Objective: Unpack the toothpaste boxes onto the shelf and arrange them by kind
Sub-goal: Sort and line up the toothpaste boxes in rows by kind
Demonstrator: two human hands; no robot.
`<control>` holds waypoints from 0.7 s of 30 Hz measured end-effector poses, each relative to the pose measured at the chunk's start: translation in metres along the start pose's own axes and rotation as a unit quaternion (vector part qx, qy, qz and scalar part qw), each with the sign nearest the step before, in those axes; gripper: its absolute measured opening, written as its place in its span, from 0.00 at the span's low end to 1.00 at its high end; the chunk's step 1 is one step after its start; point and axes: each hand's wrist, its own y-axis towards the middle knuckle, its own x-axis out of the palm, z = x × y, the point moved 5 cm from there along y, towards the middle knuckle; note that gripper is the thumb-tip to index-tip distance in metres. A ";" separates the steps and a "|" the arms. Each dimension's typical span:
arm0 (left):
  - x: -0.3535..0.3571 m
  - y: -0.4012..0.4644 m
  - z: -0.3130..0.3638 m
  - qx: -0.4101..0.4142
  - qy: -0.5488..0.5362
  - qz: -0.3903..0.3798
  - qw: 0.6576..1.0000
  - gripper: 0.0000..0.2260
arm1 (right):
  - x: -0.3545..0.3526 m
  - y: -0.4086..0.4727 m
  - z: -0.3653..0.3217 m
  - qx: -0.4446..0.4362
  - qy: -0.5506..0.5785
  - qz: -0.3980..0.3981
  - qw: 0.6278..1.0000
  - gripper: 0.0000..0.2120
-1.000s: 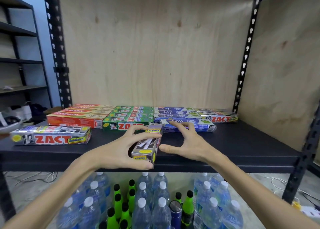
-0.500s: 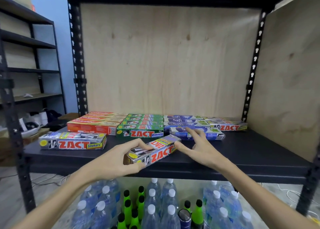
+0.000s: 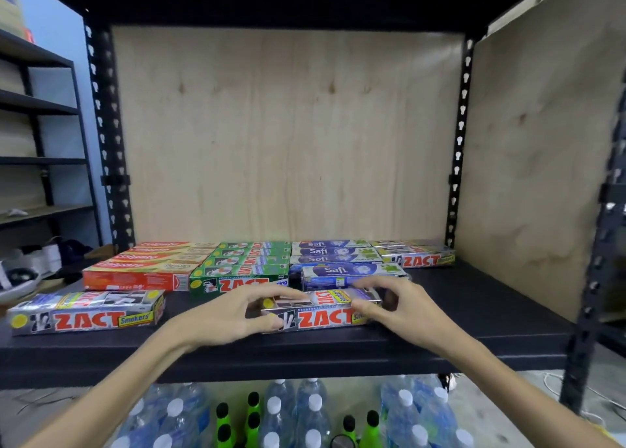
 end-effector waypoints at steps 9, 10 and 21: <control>-0.024 0.045 -0.015 -0.004 -0.040 0.203 0.978 0.12 | -0.016 0.036 0.070 0.123 -0.068 0.093 0.986 0.24; -0.024 0.052 -0.015 -0.009 -0.043 0.217 0.975 0.11 | -0.014 0.040 0.076 0.148 -0.092 0.085 0.981 0.26; -0.023 0.107 -0.032 -0.045 0.126 0.176 0.975 0.13 | -0.004 0.066 0.082 0.055 0.031 0.079 0.995 0.27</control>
